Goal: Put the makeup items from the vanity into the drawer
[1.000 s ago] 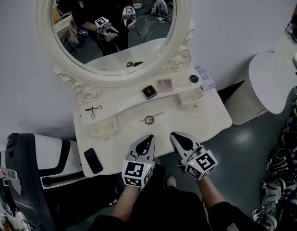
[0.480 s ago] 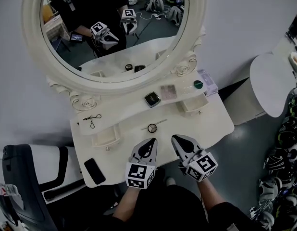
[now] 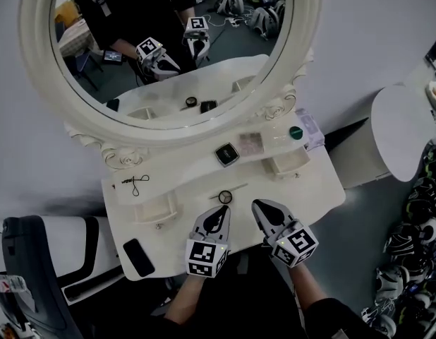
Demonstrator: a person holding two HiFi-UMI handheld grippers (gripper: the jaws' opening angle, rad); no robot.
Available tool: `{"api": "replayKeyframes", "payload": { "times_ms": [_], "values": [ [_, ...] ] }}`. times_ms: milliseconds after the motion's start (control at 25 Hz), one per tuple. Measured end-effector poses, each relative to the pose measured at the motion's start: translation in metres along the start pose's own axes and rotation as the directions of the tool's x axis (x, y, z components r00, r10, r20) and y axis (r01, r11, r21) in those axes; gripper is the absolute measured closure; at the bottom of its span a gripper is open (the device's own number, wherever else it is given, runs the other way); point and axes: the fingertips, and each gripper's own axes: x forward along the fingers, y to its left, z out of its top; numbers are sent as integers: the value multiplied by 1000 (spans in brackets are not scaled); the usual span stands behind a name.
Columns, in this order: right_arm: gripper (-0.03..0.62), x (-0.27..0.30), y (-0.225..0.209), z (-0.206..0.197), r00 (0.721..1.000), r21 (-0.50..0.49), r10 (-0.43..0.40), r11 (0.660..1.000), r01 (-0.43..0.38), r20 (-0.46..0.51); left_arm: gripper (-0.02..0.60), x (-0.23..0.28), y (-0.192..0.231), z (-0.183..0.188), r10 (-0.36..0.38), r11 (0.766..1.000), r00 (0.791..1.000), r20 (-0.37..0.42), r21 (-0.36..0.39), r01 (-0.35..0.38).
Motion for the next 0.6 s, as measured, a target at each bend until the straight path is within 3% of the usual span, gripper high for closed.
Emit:
{"api": "replayKeyframes", "payload": {
  "times_ms": [320,600],
  "values": [
    [571,18,-12,-1,998,25,50,998,-49,-30,566,14,13,-2,48,999,999,-20,-14,-48],
    [571,29,-24,-4,997,44,68,997,-66,-38,565,32,22,-13,81,997,995,-61,16,-80]
  ]
}}
